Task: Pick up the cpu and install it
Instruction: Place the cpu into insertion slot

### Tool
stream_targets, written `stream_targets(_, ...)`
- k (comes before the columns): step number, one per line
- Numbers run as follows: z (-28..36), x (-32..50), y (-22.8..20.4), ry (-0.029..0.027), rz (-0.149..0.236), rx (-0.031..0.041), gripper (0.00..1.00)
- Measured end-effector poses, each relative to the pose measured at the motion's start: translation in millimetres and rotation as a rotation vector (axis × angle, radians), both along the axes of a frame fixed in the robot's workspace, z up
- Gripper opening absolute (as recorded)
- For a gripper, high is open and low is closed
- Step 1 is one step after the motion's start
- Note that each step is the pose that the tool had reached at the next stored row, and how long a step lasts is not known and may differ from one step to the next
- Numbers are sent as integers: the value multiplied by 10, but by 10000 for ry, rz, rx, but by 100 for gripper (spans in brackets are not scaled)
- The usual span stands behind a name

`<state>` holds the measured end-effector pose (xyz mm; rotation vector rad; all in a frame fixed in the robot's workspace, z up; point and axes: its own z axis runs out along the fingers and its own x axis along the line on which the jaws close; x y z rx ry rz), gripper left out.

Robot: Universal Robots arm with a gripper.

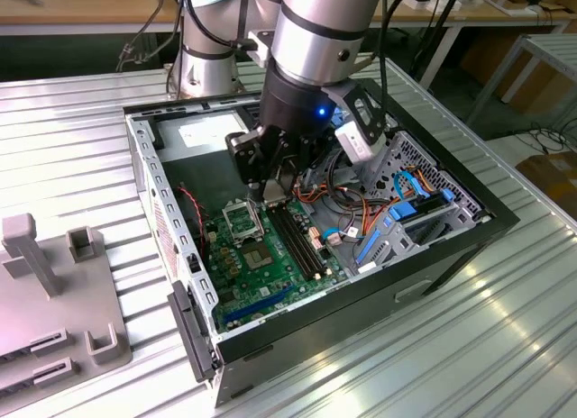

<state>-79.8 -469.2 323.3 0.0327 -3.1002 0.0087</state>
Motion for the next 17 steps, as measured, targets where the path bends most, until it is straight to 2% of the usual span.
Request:
stream_targets(3,-93,0,-1,0,0,0,47)
stream_targets(6,-149,1,-19,0,2,0,47)
stream_targets(8,-207,0,-52,4,0,-1,47)
stream_targets(10,-243,0,-67,2,0,2,47)
stream_targets(17,-386,0,-89,3,0,0,47)
